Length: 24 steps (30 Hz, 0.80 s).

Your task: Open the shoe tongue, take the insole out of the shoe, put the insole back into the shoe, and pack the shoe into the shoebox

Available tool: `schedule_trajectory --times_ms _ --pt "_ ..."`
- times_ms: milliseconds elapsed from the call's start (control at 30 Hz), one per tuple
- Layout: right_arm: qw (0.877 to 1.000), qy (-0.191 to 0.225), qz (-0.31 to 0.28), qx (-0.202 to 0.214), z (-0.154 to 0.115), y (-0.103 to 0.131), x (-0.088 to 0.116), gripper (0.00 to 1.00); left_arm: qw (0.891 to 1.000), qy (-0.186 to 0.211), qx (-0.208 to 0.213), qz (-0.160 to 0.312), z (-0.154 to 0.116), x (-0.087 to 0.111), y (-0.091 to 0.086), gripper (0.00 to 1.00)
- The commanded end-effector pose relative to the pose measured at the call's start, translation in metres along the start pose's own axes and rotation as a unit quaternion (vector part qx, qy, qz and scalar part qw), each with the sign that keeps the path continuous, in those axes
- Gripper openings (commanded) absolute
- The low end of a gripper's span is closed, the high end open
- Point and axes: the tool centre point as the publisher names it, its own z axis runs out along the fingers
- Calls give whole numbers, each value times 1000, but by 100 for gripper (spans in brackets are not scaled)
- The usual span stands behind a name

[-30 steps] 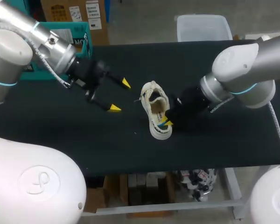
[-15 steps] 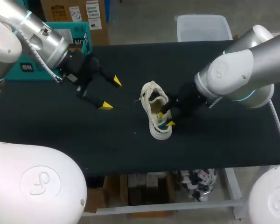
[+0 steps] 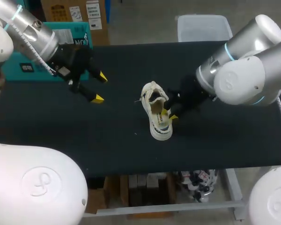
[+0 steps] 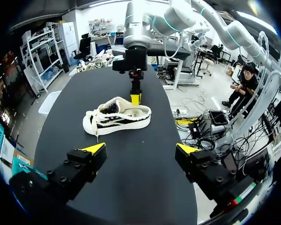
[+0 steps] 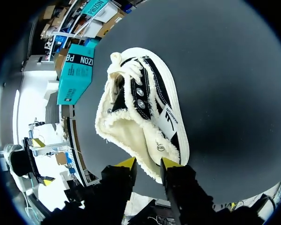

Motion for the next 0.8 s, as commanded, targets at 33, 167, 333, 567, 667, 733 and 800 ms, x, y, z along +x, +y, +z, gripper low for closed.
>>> schedule_trajectory --times_ms 33,167,333,567,667,733,800 --pt "999 8 -32 -9 -1 -1 4 0 1000 -7 -11 -1 -4 8 -8 100" --pt "998 21 -62 -11 1 9 5 0 1000 -7 -11 -1 -4 8 -8 100" --pt "997 19 -75 -10 14 14 5 0 995 -15 -24 -90 4 5 -19 100" --pt "997 -18 -78 -2 21 13 -3 0 931 4 -43 -362 3 -12 -19 100" --pt "996 -28 -82 -4 22 12 -5 0 907 -11 -70 -415 3 -15 -15 100" --pt "996 -40 -85 -8 23 11 -7 0 907 -9 -84 -412 3 -13 -13 100" --pt "995 -46 -85 -10 25 9 -10 0 904 -16 -98 -417 1 -12 -10 100"
